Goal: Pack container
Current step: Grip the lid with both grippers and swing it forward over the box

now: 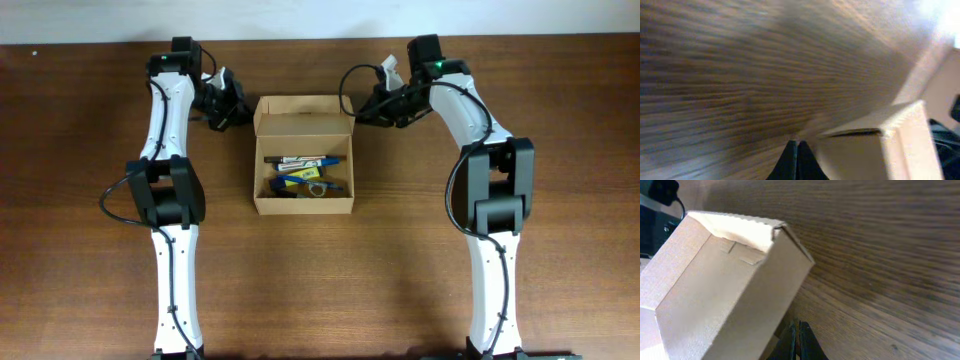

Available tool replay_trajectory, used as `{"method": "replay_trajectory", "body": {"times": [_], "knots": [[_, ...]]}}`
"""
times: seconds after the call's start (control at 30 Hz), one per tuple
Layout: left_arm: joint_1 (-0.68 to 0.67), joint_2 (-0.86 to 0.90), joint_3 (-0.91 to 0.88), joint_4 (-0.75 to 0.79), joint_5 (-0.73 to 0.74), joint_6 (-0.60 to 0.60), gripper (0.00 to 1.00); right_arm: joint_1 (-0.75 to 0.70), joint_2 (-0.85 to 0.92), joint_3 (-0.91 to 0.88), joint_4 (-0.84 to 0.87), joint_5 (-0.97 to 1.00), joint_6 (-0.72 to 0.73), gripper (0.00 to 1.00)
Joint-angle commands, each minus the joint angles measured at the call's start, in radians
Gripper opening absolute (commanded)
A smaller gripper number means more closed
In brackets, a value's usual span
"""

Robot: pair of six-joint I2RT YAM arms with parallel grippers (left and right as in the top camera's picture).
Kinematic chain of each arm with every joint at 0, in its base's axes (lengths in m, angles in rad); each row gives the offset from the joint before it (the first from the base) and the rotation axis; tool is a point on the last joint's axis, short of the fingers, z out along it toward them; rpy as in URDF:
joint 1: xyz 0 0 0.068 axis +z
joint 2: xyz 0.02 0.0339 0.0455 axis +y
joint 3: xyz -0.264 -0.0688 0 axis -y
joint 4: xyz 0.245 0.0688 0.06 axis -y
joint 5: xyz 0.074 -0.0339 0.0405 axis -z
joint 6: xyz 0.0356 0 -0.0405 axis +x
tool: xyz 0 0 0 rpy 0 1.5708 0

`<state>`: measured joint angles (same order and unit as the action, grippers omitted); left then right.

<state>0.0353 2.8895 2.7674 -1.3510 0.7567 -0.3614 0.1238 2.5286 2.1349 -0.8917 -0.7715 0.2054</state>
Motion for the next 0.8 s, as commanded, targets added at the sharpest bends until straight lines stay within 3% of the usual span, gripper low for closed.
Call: {"method": "replay_trajectory", "body": {"times": [0.0,0.23,0.43,0.77], "knots": [[-0.006,0.028,-0.005,0.017,0.099,-0.013,0.02,0.035,0.019,-0.005,0.007,0.025,-0.013,0.04],[-0.01,0.028,-0.005,0.068,0.233,-0.02,0.02,0.044,0.019,-0.005,0.027,0.009,-0.01,0.04],[-0.009,0.027,-0.004,0.116,0.32,-0.019,0.02,0.022,0.019,-0.005,0.126,-0.163,-0.014,0.04],[-0.015,0.027,0.107,0.135,0.366,0.064,0.02,-0.001,-0.037,0.005,0.136,-0.226,-0.083,0.04]]}}
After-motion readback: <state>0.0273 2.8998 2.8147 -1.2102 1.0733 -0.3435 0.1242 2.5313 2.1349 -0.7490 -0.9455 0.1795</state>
